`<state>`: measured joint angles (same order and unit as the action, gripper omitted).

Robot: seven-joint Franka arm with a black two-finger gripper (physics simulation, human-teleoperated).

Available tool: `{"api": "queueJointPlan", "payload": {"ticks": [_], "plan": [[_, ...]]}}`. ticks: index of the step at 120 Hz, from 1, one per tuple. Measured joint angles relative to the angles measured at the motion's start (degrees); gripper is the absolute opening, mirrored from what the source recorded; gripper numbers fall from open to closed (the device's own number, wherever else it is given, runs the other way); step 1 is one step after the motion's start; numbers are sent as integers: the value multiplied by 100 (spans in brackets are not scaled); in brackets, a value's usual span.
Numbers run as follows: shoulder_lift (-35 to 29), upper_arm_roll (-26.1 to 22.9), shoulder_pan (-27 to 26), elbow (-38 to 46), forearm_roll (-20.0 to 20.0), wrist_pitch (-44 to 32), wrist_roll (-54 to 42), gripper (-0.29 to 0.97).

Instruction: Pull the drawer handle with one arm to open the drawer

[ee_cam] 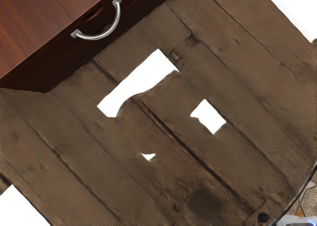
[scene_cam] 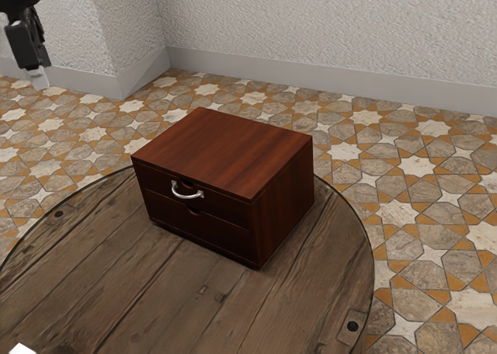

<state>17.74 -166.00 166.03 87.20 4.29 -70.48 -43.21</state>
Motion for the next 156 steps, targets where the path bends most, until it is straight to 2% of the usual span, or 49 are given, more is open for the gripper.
{"api": "queueJointPlan", "payload": {"ticks": [22,36,56,78,104,126,156], "plan": [[-74,0,14,147,-95,73,-466,68],[-128,0,16,861,-171,22,-643,68],[295,0,-2,1993,123,-588,-881,68],[774,0,-6,3319,466,-1804,-1743,68],[58,0,-21,3523,774,-3234,-2665,68],[-3,0,-4,4100,977,-4333,-3240,68],[-52,0,-203,4685,1047,-5585,-3790,68]]}}
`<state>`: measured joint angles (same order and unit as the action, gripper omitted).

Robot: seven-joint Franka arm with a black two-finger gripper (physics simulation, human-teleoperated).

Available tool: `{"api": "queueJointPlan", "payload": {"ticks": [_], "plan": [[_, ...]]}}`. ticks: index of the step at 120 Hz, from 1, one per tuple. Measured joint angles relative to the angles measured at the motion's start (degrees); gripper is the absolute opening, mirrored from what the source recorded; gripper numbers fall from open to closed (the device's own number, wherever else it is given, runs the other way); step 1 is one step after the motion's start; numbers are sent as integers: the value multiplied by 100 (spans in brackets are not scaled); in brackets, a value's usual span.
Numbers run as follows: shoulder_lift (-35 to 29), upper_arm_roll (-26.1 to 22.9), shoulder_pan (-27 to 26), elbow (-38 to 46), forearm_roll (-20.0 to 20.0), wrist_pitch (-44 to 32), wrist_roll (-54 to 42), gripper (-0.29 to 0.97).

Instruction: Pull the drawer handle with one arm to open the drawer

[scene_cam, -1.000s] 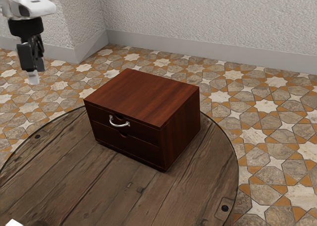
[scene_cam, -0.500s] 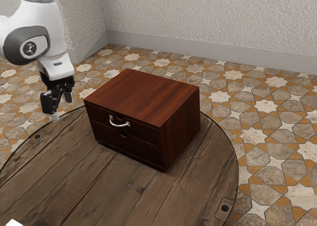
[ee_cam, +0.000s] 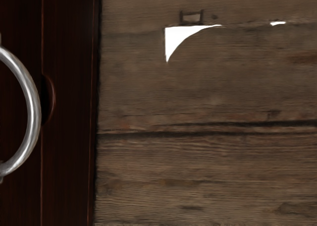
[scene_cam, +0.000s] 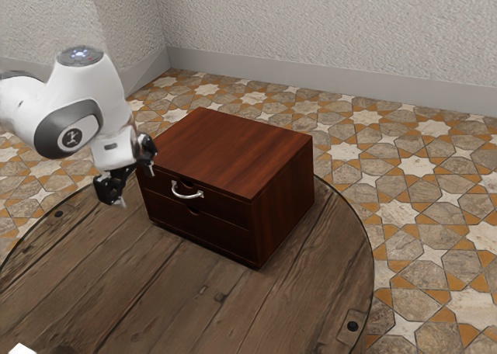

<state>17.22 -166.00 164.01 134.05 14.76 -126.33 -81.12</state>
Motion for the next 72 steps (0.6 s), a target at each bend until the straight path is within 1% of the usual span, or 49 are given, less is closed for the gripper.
{"api": "queueJointPlan", "payload": {"ticks": [18,39,72], "plan": [[-115,0,-59,183,16,-577,-234,68],[-132,0,-60,486,184,-1117,-441,68],[-467,0,-258,505,261,-1645,-662,68]]}}
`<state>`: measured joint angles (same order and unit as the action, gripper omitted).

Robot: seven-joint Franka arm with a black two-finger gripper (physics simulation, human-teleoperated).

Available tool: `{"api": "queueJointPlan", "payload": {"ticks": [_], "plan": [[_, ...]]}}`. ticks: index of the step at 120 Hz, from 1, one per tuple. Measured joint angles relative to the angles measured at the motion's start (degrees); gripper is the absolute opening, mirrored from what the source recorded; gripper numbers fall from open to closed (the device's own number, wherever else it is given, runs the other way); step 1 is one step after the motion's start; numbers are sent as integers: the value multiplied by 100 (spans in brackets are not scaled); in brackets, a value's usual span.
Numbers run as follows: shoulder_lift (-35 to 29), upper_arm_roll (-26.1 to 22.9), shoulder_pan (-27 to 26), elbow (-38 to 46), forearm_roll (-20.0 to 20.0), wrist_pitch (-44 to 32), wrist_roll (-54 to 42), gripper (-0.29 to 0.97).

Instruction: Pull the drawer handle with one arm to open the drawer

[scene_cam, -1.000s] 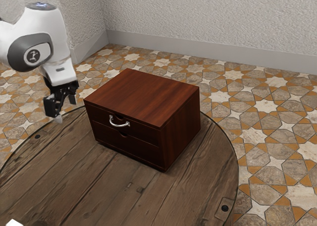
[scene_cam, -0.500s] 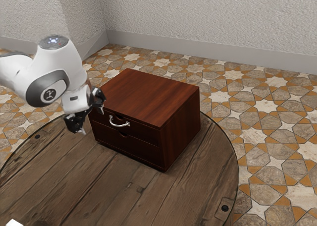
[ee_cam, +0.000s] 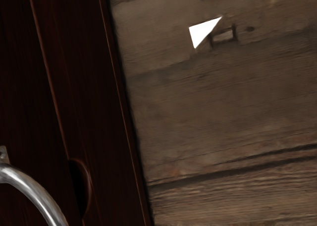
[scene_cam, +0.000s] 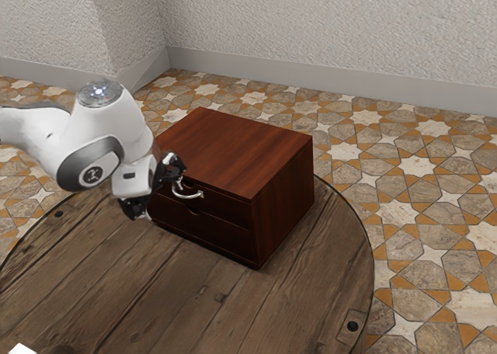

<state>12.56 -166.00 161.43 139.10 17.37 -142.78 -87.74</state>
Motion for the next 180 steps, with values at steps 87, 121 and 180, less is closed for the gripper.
{"api": "queueJointPlan", "payload": {"ticks": [87,121,180], "plan": [[-589,8,295,19,22,-972,-270,68],[-941,90,302,-45,31,-1420,-310,77],[-352,252,270,787,14,-1801,-367,67]]}}
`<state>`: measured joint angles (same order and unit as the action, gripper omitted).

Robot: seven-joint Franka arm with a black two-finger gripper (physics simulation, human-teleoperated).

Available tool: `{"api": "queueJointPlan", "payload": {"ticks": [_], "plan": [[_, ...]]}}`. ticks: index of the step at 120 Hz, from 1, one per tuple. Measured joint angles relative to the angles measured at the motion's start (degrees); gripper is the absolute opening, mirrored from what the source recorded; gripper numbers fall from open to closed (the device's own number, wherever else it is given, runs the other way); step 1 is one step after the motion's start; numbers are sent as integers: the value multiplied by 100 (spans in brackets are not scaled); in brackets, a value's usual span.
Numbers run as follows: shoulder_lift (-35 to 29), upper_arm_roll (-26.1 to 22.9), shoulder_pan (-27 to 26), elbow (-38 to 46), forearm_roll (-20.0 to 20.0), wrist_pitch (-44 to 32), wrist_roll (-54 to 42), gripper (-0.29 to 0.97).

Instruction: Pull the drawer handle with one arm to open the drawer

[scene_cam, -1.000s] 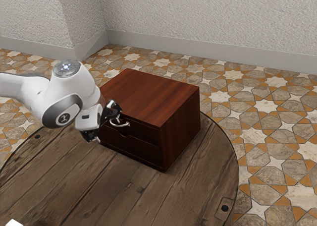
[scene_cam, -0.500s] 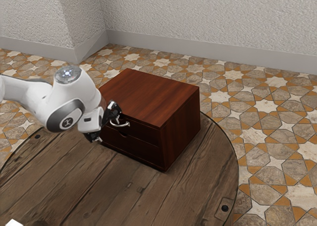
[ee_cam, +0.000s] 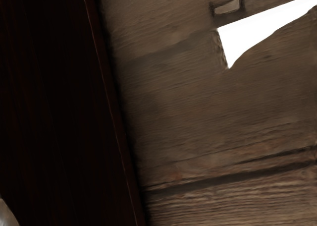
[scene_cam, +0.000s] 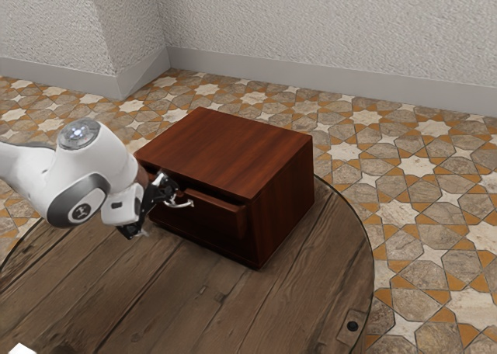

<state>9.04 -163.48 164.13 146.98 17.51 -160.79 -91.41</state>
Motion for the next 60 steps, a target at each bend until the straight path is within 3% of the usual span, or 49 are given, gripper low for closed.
{"api": "queueJointPlan", "payload": {"ticks": [12,60], "plan": [[351,-6,33,321,182,-11,3,60],[1372,-7,189,1248,414,-2,14,65]]}}
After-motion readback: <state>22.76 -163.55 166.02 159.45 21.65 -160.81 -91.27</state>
